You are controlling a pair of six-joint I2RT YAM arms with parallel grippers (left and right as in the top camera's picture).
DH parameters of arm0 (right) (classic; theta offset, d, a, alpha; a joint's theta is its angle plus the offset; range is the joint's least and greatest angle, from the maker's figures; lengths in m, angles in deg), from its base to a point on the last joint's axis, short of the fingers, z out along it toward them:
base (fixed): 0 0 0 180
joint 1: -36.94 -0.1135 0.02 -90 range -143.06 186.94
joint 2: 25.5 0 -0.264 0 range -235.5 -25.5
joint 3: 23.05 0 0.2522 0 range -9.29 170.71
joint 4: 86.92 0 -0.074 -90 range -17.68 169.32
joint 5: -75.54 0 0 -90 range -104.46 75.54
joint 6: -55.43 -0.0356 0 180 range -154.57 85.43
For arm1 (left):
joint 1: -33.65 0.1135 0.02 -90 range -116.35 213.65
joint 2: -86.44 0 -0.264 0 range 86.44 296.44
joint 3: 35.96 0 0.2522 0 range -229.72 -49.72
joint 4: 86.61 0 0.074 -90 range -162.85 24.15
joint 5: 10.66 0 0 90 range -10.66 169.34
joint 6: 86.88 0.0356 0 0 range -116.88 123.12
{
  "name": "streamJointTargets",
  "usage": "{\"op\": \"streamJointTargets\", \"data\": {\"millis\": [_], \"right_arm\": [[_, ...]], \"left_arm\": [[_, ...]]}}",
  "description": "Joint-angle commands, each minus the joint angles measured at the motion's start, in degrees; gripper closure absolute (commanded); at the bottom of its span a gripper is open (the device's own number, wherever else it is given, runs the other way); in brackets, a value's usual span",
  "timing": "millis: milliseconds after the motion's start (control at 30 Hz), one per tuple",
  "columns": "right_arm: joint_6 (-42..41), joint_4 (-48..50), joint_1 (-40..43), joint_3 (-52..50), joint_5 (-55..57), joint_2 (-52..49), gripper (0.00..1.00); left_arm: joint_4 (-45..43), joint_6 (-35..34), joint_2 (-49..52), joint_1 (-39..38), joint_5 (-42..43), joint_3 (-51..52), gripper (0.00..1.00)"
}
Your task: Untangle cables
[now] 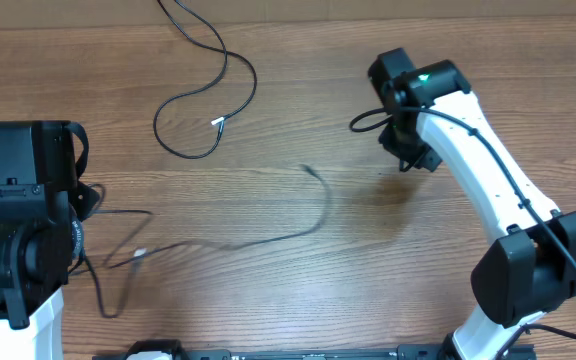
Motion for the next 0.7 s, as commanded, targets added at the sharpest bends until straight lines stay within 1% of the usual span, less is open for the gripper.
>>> {"op": "streamJointTargets", "data": {"millis": [0, 67, 133, 233, 300, 333, 367, 400, 433, 467, 533, 567, 667], "right_arm": [[-1.01, -0.24, 1.97, -0.17, 1.31, -0.11, 0.89], [-0.04, -0.22, 2.89, -0.17, -1.09, -0.11, 0.9], [3.08, 0.46, 3.3, -0.17, -5.22, -0.13, 0.9], [12.07, 3.52, 3.23, -0.17, -13.53, -0.13, 0.89], [18.82, 5.68, 2.71, -0.17, -20.5, -0.13, 0.83], [21.53, 6.56, 2.4, -0.17, -23.76, -0.11, 0.79], [24.33, 7.39, 2.08, -0.17, -27.1, -0.11, 0.68], [28.59, 8.55, 1.51, -0.17, -31.93, -0.13, 0.49], [30.27, 9.07, 1.22, -0.17, -33.97, -0.13, 0.41], [32.81, 9.86, 0.68, -0.17, -37.22, -0.13, 0.27], [35.74, 11.1, -0.31, -0.17, -41.7, -0.13, 0.16], [36.7, 11.63, -0.85, -0.17, -43.36, -0.13, 0.13], [38.82, 12.98, -2.8, -0.17, -47.17, -0.13, 0.08]], "left_arm": [[-0.72, -1.77, 0.57, -0.02, -4.26, -0.81, 0.96], [-0.72, -1.75, 0.94, -0.02, -1.92, -0.81, 0.96], [-0.7, -1.66, 1.4, -0.02, 2.12, -0.81, 0.96], [-0.9, -0.26, 2.6, -0.02, 8.63, -0.81, 0.96], [-1.99, 4.13, 3.67, -0.02, 13.7, -0.81, 0.96], [-2.62, 6.78, 4.2, -0.02, 16.17, -0.81, 0.96], [-3.41, 9.79, 4.76, -0.02, 19.04, -0.81, 0.96], [-4.81, 15.3, 5.73, -0.02, 24.52, -0.81, 0.96], [-5.25, 16.98, 6.03, -0.02, 26.38, -0.81, 0.96], [-6.29, 21.16, 6.75, -0.02, 31.21, -0.81, 0.96], [-8.04, 28.59, 8.02, -0.02, 41.51, -0.81, 0.96], [-8.87, 32.3, 8.66, -0.02, 47.36, -0.81, 0.96], [-11.02, 39.69, 9.99, -0.02, 62.23, -0.81, 0.96]]}}
